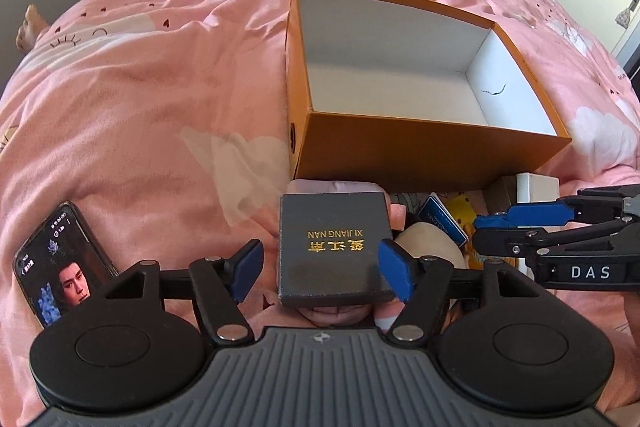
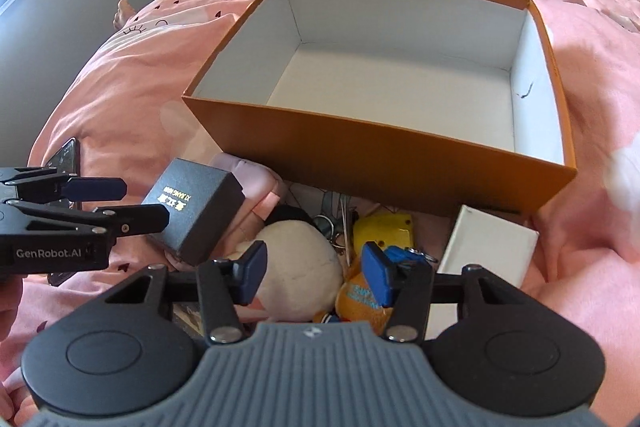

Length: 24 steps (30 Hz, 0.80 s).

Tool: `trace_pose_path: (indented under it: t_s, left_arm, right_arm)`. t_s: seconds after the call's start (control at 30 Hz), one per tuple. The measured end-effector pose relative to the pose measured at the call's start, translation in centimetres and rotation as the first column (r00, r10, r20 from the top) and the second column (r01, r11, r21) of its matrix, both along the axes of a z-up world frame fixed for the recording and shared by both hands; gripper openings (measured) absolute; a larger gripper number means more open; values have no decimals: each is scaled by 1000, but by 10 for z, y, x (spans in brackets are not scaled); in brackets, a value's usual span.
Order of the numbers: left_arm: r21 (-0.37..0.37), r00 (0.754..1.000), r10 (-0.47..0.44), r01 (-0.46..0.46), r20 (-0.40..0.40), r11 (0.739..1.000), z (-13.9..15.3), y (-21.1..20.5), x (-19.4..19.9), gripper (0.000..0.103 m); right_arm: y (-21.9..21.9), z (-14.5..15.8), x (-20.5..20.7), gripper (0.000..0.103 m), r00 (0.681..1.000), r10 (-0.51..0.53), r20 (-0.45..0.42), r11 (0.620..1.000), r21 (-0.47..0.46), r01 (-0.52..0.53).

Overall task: Organize objects
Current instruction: 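Reach the left tool to the dark grey gold-lettered box, then grasp the dark grey box with the left tool while the right tool grasps the photo card pack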

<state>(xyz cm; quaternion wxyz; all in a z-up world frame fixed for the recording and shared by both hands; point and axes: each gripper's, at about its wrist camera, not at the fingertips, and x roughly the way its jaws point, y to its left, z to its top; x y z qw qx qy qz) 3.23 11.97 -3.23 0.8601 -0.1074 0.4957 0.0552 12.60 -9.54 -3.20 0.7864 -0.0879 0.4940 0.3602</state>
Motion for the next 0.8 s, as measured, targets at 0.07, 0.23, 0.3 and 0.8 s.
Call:
trace_pose_path:
  t_s: [0.07, 0.23, 0.3, 0.8]
  left_arm:
    - [-66, 1000, 26, -27, -18, 997, -7, 12, 4, 78]
    - [-217, 996, 72, -83, -59, 973, -28, 34, 10, 85]
    - [-287, 994, 88, -105, -72, 952, -35, 40, 12, 85]
    - [-205, 993, 119, -116, 5, 972, -19, 20, 13, 50]
  right_arm:
    - [10, -3, 5, 56, 1000, 14, -9, 1000, -7, -14]
    - [30, -12, 14, 56, 999, 38, -32, 999, -16, -38]
    - [36, -15, 17, 56, 998, 43, -43, 999, -20, -44]
    - [40, -16, 6, 56, 994, 93, -57, 995, -41, -95]
